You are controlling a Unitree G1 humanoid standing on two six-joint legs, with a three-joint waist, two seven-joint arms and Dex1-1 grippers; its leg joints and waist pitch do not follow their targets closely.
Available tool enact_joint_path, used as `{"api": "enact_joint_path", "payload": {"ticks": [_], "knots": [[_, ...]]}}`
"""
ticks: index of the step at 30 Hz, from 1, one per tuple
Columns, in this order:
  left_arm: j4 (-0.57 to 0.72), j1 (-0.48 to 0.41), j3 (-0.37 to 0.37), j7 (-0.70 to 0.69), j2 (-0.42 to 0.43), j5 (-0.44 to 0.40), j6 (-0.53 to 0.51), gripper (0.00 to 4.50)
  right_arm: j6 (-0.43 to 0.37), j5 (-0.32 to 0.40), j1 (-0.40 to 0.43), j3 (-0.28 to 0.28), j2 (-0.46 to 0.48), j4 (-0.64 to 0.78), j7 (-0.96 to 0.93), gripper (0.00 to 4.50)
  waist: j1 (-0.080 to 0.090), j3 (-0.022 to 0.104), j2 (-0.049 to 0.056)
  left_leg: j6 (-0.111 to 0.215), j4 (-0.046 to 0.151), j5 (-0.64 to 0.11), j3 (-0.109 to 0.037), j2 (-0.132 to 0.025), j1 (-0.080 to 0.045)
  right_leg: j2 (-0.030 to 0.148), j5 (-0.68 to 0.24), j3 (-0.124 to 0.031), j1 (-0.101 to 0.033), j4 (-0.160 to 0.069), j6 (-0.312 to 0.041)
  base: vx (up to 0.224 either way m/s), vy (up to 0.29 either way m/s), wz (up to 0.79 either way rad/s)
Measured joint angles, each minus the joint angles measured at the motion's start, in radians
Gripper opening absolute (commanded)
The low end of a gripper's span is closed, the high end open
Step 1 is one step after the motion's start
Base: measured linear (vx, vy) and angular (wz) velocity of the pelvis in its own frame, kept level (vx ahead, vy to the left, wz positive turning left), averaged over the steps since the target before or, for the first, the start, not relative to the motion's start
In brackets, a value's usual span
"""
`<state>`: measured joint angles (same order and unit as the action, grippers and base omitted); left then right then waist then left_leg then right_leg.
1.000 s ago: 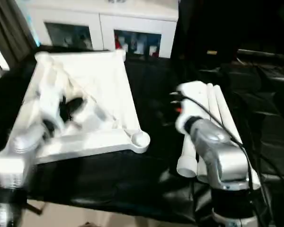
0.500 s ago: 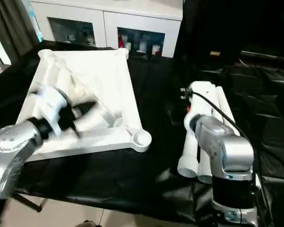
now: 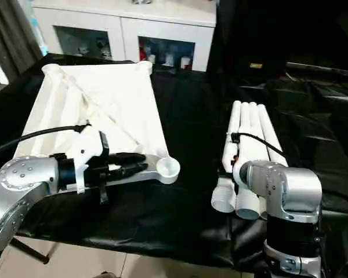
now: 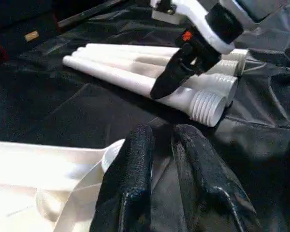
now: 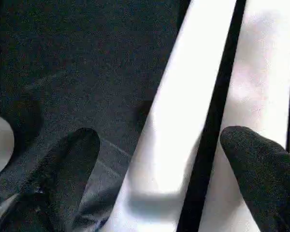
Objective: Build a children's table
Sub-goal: Pick table leg
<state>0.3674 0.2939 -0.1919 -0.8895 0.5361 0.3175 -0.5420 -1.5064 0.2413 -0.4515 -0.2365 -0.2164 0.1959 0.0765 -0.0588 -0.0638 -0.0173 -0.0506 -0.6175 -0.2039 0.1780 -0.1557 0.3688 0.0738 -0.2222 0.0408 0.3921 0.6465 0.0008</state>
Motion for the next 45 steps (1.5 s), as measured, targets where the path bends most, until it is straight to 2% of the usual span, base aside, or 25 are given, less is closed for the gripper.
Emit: {"api": "enact_joint_path", "payload": {"ticks": [6,16,17,19,20,26,28,37,39,41,43,45], "knots": [[0.0,0.009,-0.01,0.0,0.001,-0.006,0.0,0.95,-0.026,0.002,-0.013,-0.005,0.016,-0.017,0.01,4.5,-0.001,0.0,0.0,-0.005,0.001,0.003,0.0,0.0,0.0,0.0,0.0,0.0,0.0,0.0,0.0,0.0,0.0,0.0],[-0.001,0.016,-0.014,0.0,0.004,-0.008,0.0,0.95,-0.003,0.003,-0.023,-0.004,0.028,-0.124,0.026,4.5,-0.002,0.0,0.0,-0.005,0.001,0.003,0.0,0.0,0.0,0.0,0.0,0.0,0.0,0.0,0.0,0.0,0.0,0.0],[-0.001,0.016,-0.014,0.0,0.004,-0.008,0.0,0.96,0.004,0.002,-0.023,-0.002,0.028,-0.128,0.028,4.31,-0.002,0.0,0.0,-0.005,0.001,0.003,0.0,0.0,0.0,0.0,0.0,0.0,0.0,0.0,0.0,0.0,0.0,0.0],[-0.001,0.016,-0.015,0.0,0.004,-0.006,-0.003,0.96,0.011,0.002,-0.023,-0.002,0.03,-0.132,0.029,4.31,-0.002,0.0,0.0,-0.005,0.001,0.003,0.0,0.0,0.0,0.0,0.0,0.0,0.0,0.0,0.0,0.0,0.0,0.0],[-0.001,0.016,-0.015,0.0,0.004,-0.004,-0.005,0.96,0.013,0.002,-0.024,-0.002,0.03,-0.135,0.029,4.1,-0.002,0.0,0.0,-0.005,0.001,0.003,0.0,0.0,0.0,0.0,0.0,0.0,0.0,0.0,0.0,0.0,0.0,0.0],[0.0,0.016,-0.016,-0.001,0.004,0.003,-0.01,0.96,0.029,0.001,-0.039,-0.001,0.039,-0.175,0.03,3.71,-0.002,0.0,0.0,-0.005,0.001,0.003,0.0,0.0,0.0,0.0,0.0,0.0,0.0,0.0,0.0,0.0,0.0,0.0],[0.0,0.016,-0.021,-0.001,0.005,0.002,-0.01,0.96,0.03,0.001,-0.042,-0.001,0.039,-0.18,0.03,3.42,-0.003,0.0,-0.001,-0.005,0.001,0.003,0.0,0.0,0.0,0.0,0.0,0.0,0.0,0.0,0.0,0.0,0.0,0.0],[-0.001,0.016,-0.023,0.001,0.006,-0.001,-0.003,0.96,0.06,0.0,-0.057,-0.001,0.05,-0.199,0.03,2.69,-0.003,0.0,-0.001,-0.005,0.001,0.003,0.0,0.0,0.0,0.0,0.0,0.0,0.0,0.0,0.0,0.0,0.0,0.0],[-0.001,0.017,-0.023,0.001,0.006,-0.001,-0.003,1.3,0.067,0.0,-0.057,0.0,0.051,-0.2,0.029,2.46,-0.003,0.0,-0.001,-0.005,0.001,0.003,0.0,0.0,0.0,0.0,0.0,0.0,0.0,0.0,0.0,0.0,0.0,0.0],[-0.001,0.018,-0.023,0.0,0.006,0.0,-0.004,1.3,0.071,0.0,-0.057,0.0,0.053,-0.201,0.029,2.46,-0.002,0.0,-0.002,-0.005,0.001,0.003,0.0,0.0,0.0,0.0,0.0,0.0,0.0,0.0,0.0,0.0,0.0,0.0],[-0.001,0.018,-0.023,0.0,0.006,0.004,-0.016,1.63,0.081,0.0,-0.057,0.0,0.054,-0.208,0.03,2.12,-0.002,0.0,-0.002,-0.005,0.001,0.003,0.0,0.0,0.0,0.0,0.0,0.0,0.0,0.0,0.0,0.0,0.0,0.0],[-0.001,0.018,-0.023,0.001,0.006,0.005,-0.027,1.69,0.094,-0.001,-0.057,0.001,0.054,-0.216,0.03,2.09,-0.003,0.0,-0.004,-0.005,0.001,0.003,0.0,0.0,0.0,0.0,0.0,0.0,0.0,0.0,0.0,0.0,0.0,0.0]]}}
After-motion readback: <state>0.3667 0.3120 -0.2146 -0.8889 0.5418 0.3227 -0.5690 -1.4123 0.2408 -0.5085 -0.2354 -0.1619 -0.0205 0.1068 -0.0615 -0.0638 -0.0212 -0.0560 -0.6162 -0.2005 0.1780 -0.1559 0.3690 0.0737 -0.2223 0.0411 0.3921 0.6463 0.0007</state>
